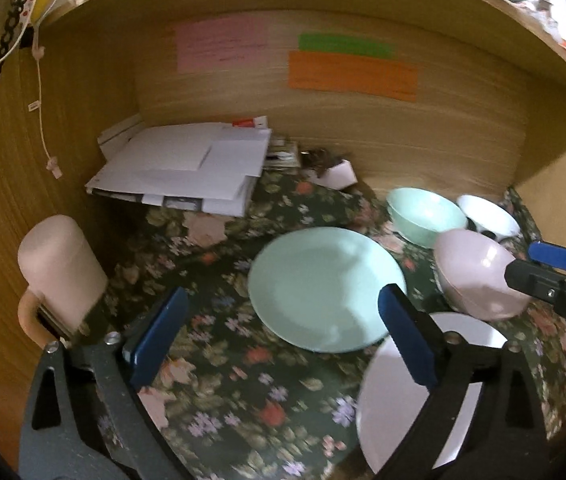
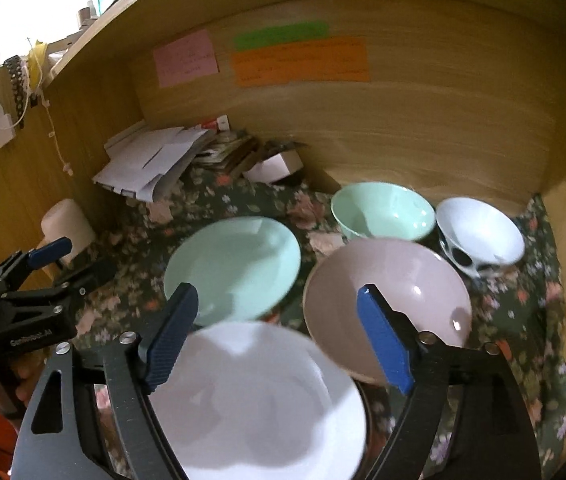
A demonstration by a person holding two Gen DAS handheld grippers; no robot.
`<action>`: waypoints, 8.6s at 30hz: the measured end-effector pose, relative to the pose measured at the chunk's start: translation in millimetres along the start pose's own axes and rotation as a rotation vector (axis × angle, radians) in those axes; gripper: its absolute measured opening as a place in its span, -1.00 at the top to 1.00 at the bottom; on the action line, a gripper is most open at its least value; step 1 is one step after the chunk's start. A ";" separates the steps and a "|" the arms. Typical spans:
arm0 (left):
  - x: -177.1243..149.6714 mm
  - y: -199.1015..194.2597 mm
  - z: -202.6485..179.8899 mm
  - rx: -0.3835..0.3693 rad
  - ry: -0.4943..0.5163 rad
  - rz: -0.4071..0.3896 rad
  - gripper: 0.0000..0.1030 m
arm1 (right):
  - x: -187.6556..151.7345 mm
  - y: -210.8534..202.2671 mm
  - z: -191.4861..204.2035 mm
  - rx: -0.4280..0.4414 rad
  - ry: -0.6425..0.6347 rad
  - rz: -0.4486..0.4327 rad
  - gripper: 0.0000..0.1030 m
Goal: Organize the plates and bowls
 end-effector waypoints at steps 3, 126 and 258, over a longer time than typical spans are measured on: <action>3.9 12.3 5.3 0.019 0.006 0.004 -0.89 | 7.1 18.0 -2.4 0.010 0.003 0.023 -0.56; -36.3 50.0 25.2 -0.095 -0.026 0.241 0.25 | -11.6 75.0 37.6 0.149 0.027 0.212 0.27; 12.8 18.2 -177.6 -0.228 0.251 0.029 -0.94 | -45.0 -56.6 -120.1 -0.109 0.209 -0.035 -0.29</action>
Point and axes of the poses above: each gripper's, at about its wrist camera, not at the fingertips, and y roughly the way its jaws point, z to its left, x to its top, the point moved 10 cm from there along y, roughly the way its jaws point, and after that the axes turned 13 degrees about x, right-handed, at the moved point
